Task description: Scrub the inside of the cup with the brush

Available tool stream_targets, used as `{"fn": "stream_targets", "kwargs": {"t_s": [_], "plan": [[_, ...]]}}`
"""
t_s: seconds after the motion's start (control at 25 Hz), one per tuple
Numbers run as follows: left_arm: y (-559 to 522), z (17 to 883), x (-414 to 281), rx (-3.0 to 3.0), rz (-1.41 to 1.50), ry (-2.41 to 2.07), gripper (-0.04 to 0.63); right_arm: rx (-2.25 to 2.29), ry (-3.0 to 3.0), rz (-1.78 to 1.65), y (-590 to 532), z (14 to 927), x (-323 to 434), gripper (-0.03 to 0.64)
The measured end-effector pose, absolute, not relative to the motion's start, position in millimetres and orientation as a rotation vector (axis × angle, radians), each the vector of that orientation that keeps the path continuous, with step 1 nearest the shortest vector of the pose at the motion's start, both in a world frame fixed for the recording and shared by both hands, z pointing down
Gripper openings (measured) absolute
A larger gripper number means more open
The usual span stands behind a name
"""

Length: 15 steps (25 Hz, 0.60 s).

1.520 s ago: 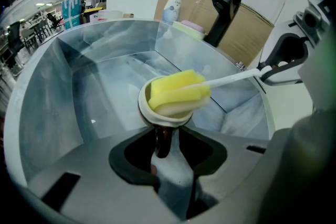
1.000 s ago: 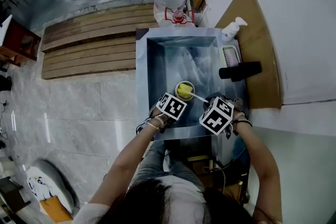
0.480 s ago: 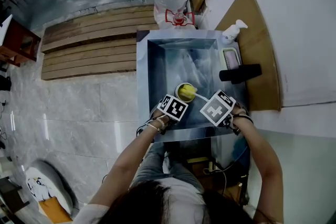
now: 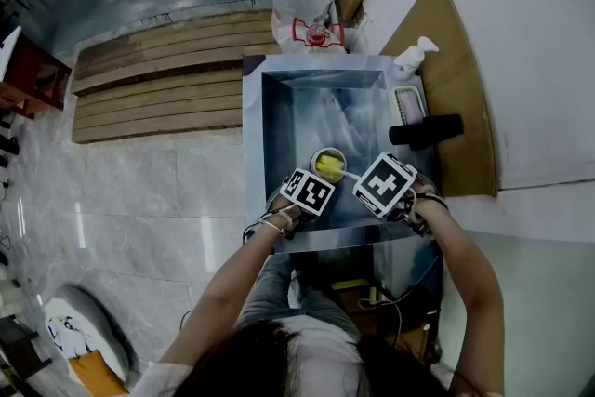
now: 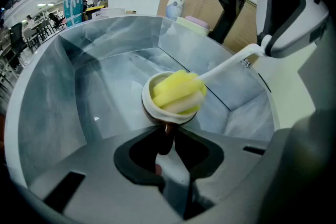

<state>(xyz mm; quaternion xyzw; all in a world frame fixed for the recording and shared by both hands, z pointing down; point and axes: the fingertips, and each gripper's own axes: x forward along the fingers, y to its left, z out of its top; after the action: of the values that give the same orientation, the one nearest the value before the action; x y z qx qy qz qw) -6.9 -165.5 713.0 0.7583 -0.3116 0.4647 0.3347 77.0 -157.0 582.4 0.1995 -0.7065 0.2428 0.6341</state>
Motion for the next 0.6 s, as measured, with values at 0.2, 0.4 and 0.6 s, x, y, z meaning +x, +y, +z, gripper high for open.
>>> {"fn": "stream_targets", "kwargs": {"t_s": [0.2,0.4,0.6], "plan": [[-165.8,712.2,-7.2,1.978,1.213,-0.812,0.091,0.510,-1.634,0.546,-169.3,577.5,72.3,0.050],[-165.1,712.0,-6.1,1.982,1.209,-0.806,0.087,0.556,-1.617,0.525,-178.2,577.0,73.0,0.049],[-165.4,711.8,-6.2,1.982,1.207,-0.807,0.087,0.563,-1.555,0.522,-178.3,584.2,81.2,0.049]]}}
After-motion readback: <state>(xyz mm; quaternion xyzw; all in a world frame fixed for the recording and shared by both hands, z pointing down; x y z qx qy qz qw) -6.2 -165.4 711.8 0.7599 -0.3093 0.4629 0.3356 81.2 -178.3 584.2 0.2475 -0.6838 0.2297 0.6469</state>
